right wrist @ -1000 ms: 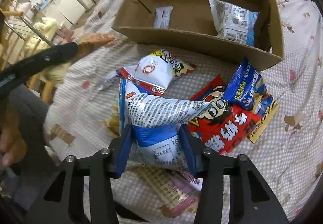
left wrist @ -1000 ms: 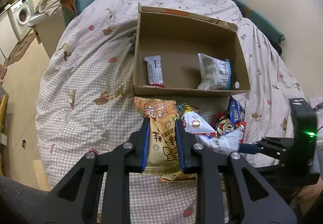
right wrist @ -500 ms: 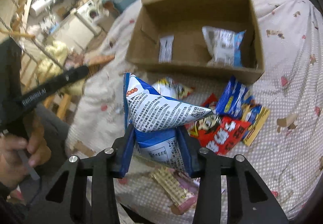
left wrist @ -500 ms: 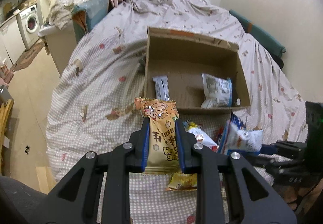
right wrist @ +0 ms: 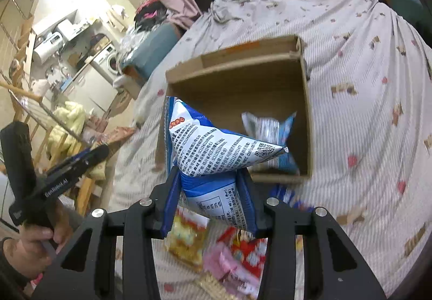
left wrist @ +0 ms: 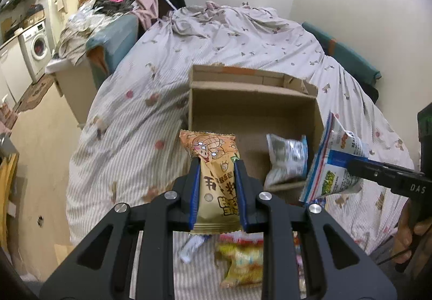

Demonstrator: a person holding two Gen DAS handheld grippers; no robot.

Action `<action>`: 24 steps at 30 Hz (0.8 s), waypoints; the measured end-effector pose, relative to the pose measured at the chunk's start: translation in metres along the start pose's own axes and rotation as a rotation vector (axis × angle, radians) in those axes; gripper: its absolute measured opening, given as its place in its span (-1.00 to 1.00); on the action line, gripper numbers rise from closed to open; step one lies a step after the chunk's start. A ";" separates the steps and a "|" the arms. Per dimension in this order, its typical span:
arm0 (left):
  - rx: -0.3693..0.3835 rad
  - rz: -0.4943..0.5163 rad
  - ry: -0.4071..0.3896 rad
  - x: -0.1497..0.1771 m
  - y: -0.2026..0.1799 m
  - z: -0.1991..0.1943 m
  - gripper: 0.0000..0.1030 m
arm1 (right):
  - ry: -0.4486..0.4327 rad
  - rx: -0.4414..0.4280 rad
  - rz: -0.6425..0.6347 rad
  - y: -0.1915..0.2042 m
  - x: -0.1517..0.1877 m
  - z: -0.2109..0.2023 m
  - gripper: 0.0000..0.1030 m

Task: Organize snacks
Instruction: 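Release the yellow pack into the box with the left tool while the right tool drops its bag in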

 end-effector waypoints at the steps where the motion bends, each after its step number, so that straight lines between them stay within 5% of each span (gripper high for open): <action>1: 0.000 0.005 -0.006 -0.005 -0.003 0.003 -0.61 | -0.005 0.000 -0.001 -0.002 -0.006 0.000 -0.16; 10: -0.009 0.042 -0.061 -0.039 -0.034 0.044 -0.61 | -0.016 0.017 0.026 -0.033 -0.042 0.038 -0.16; 24: -0.001 0.012 0.071 -0.011 -0.036 0.115 -0.60 | 0.037 -0.007 0.093 -0.063 -0.033 0.084 -0.10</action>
Point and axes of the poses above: each gripper's, at about its wrist camera, not at the fingertips, and z roughly the way its jaws point, y to its left, x to its underside, the point moved 3 cm from there along z, roughly the way its jaws point, and after that the axes turned 14 degrees about -x, right-handed, at the moved point
